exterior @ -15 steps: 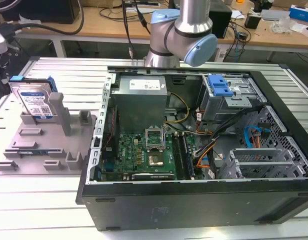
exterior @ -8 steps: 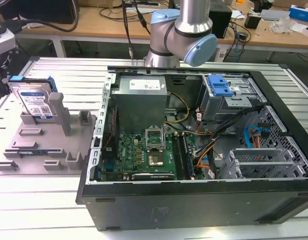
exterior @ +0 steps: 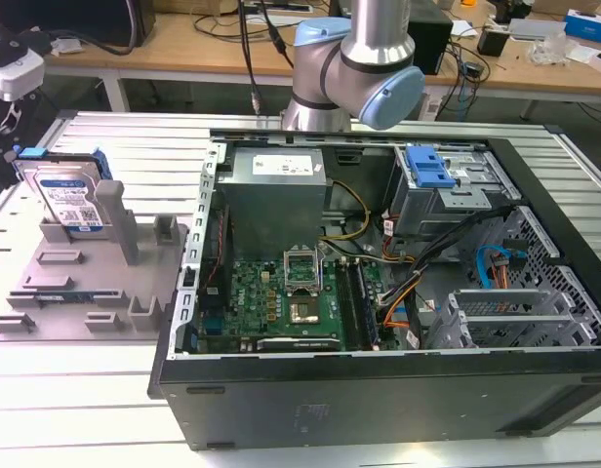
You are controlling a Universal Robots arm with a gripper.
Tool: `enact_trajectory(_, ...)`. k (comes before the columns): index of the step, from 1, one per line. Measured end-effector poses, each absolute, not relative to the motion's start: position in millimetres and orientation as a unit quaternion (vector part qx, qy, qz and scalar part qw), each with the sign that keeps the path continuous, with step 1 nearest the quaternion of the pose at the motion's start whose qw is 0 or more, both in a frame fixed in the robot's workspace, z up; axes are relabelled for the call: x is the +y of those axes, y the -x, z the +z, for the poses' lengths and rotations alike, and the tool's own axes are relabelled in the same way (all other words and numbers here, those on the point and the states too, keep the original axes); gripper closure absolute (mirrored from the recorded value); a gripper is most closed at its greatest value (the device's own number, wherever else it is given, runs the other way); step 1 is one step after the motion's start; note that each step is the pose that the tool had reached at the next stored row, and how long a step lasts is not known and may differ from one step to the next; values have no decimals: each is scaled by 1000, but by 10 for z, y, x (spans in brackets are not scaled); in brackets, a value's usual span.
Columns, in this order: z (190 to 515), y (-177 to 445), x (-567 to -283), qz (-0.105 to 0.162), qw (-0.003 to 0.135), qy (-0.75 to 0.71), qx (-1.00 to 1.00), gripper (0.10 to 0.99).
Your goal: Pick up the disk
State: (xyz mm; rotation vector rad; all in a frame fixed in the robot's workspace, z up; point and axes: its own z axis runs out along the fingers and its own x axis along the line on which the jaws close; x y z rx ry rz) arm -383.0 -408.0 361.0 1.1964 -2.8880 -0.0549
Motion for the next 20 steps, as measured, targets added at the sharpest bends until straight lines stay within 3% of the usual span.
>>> enact_trajectory(10, 3608, 3830, -4080, -17, 9, -483, -875, 973)
enact_trajectory(12, 3608, 3830, -4079, -16, 10, -503, -864, 851)
enact_trajectory(13, 3608, 3830, -4080, -16, 10, -522, -853, 729)
enact_trajectory(14, 3608, 3830, -4080, -16, 10, -530, -848, 671)
enact_trajectory(17, 3608, 3830, -4080, -16, 11, -554, -832, 608)
enact_trajectory(18, 3608, 3830, -4080, -15, 10, -567, -823, 545)
enact_trajectory(20, 3606, 3829, -4079, -13, 9, -591, -807, 545)
